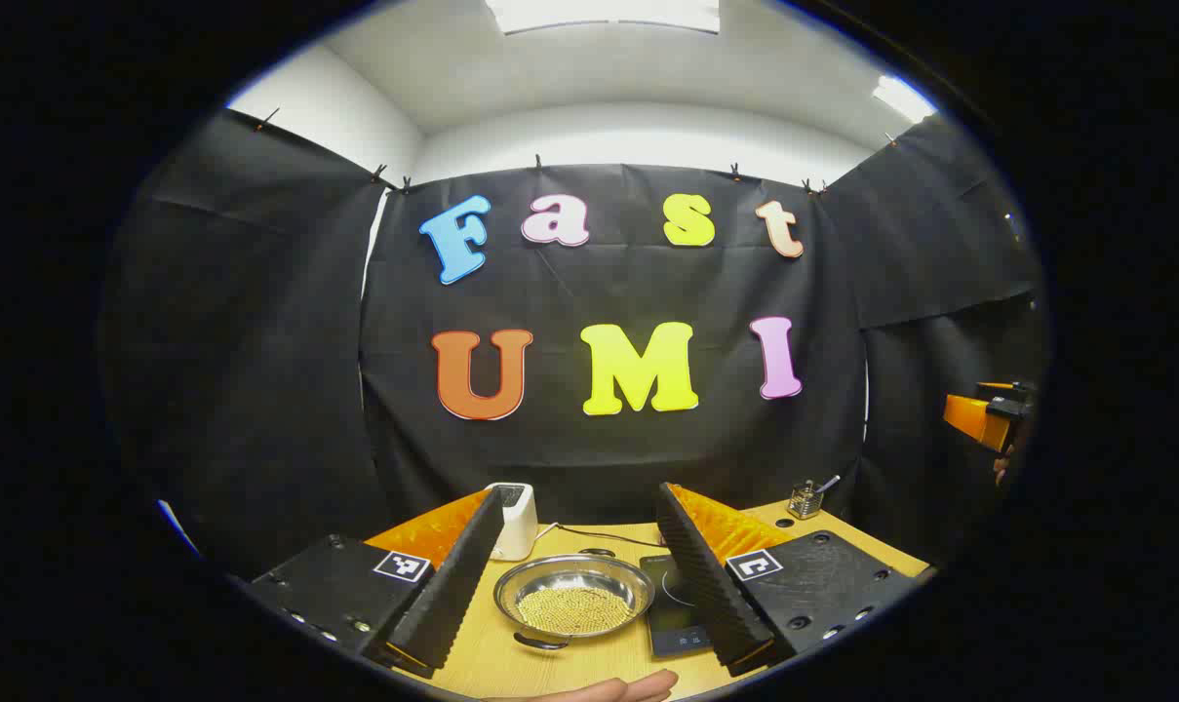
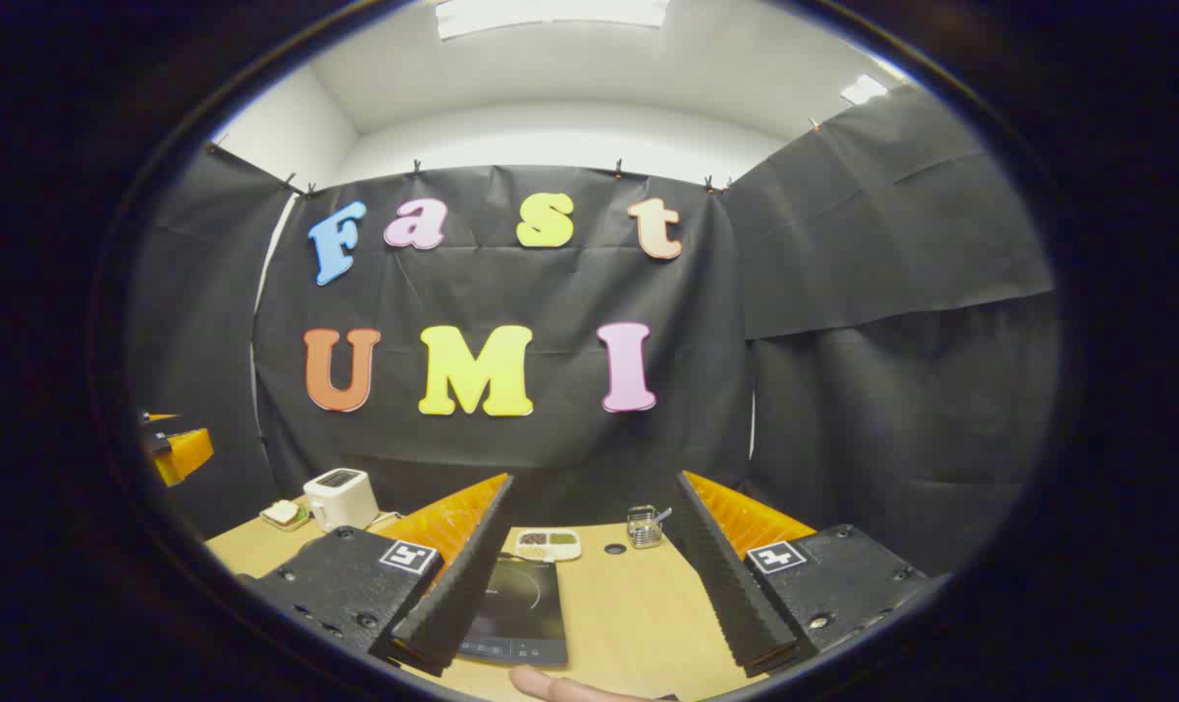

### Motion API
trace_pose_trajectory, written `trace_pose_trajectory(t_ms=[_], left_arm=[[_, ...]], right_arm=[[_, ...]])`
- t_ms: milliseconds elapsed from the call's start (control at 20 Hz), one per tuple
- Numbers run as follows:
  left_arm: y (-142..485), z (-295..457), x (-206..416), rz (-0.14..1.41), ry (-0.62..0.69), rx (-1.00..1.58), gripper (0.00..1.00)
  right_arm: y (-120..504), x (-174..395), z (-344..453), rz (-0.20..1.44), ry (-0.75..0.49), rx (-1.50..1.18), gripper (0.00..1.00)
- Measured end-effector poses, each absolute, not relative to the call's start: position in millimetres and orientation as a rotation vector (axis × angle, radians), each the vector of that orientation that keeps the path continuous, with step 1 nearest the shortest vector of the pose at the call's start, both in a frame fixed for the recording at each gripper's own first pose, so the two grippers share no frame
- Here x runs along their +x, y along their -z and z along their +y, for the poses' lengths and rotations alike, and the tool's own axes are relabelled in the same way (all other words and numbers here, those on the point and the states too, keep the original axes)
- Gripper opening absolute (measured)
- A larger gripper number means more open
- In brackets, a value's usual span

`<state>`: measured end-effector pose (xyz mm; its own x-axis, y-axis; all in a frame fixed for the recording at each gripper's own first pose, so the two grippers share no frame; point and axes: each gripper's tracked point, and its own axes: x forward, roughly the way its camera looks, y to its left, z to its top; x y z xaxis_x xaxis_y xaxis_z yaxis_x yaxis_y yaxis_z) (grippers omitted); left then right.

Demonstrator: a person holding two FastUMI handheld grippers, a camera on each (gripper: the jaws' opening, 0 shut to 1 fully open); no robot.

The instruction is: First push the handle of the pot to place it horizontally, then grasp the pot with both hands and set it on the induction cooktop.

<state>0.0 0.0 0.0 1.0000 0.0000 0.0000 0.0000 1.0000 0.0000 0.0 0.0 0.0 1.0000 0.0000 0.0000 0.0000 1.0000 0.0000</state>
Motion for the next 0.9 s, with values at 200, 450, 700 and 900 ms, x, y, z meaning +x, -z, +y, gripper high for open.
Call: trace_pose_trajectory(t_ms=[200,450,700,900], left_arm=[[3,-3,-2,0.001,0.005,0.019,0.95],[9,-1,-4,-0.001,-0.019,0.035,0.96],[18,0,-6,0.015,-0.018,0.014,0.96],[26,3,2,0.013,-0.025,0.006,0.96]], right_arm=[[-3,-4,-6,-0.024,0.009,-0.014,0.99],[-9,-10,-15,-0.053,0.041,-0.027,0.99],[-10,-18,-2,-0.053,0.004,-0.025,0.99],[-11,-21,7,-0.061,-0.023,-0.037,0.99]])
